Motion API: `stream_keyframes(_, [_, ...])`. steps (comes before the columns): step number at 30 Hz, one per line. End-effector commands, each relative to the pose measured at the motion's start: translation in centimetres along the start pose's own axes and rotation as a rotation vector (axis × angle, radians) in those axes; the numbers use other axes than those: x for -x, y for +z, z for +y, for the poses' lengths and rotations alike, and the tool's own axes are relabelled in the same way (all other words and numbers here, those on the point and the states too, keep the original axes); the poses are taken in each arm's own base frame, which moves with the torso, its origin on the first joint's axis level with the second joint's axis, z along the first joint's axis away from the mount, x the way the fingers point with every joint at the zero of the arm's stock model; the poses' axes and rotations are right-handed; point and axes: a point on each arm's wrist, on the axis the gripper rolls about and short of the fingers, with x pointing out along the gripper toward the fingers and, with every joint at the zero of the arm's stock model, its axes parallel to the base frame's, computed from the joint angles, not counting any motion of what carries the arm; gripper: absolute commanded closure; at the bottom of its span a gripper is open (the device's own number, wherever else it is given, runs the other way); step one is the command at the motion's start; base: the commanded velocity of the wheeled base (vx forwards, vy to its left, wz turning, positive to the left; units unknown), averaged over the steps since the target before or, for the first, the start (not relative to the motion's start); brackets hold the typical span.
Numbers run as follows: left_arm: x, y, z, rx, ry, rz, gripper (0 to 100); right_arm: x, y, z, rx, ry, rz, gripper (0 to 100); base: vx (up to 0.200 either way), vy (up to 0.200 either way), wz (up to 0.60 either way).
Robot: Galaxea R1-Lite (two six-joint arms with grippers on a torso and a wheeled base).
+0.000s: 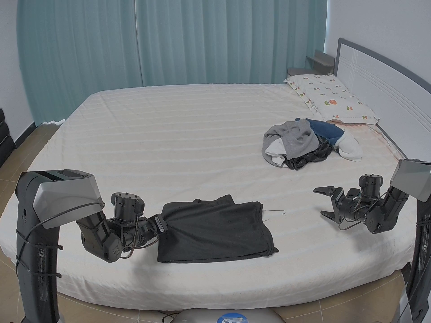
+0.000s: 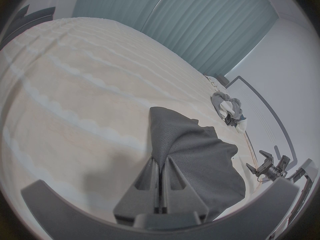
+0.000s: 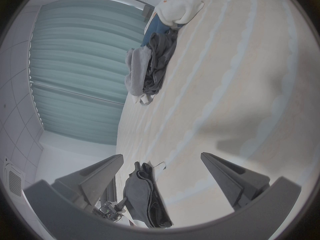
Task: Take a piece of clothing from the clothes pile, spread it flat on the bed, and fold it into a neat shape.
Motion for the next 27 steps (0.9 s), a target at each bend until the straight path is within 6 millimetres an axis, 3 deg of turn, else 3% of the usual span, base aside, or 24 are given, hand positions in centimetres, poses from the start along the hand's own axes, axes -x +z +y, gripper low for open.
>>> stream_keyframes(1, [0.16,0.11,-0.07,0.0,-0.001,-0.004,100,-0.03,0.02,-0.03,0.0,0.0,0.0,0,0.0,0.2,0.0])
stream_keyframes(27, [0.37,-0.12,0.14,0.004,0.009,0.008,100,-0.02,-0.01,-0.06,0.001,-0.001,0.0,0,0.0,0.2,0.0])
